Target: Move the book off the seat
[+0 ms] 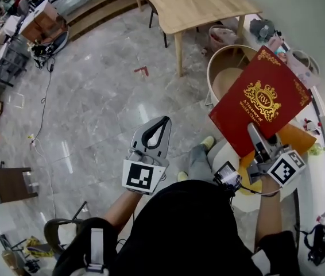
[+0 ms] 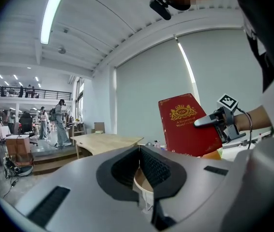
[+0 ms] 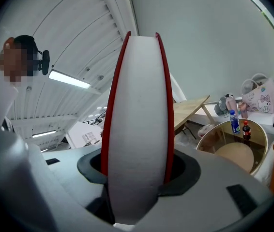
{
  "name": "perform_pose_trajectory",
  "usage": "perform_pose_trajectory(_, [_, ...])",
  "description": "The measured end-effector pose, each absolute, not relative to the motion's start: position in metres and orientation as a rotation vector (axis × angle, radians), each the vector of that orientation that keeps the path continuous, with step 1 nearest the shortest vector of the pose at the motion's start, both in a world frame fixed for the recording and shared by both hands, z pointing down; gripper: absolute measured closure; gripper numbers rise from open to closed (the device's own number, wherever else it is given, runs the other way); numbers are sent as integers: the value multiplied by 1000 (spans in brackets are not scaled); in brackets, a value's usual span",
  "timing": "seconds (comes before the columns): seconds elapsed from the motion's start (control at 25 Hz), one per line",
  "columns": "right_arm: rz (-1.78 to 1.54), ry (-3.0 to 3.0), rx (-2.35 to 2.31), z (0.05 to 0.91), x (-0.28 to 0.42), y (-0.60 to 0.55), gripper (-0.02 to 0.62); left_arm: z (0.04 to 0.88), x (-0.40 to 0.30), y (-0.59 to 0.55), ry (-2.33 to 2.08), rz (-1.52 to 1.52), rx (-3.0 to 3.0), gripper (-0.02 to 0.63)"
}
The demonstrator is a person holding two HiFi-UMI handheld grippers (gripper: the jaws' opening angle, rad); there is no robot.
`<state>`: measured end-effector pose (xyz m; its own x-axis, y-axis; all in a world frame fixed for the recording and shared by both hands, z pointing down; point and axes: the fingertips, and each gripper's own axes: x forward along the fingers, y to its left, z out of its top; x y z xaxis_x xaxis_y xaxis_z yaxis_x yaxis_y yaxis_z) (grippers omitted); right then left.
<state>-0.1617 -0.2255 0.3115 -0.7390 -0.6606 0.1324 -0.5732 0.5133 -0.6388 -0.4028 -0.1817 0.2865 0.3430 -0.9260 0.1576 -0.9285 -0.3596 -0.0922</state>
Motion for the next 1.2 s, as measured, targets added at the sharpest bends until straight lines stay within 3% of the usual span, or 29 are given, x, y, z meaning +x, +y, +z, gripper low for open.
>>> perform_pose_trajectory(0.84, [-991, 2400, -1335, 318, -34, -402, 348, 278, -287, -413, -1462, 380, 2770, 593])
perform_pose_trajectory(1.2, [-968, 2370, -1384, 326, -18, -416, 347, 285, -266, -446, -1394, 385, 2822, 594])
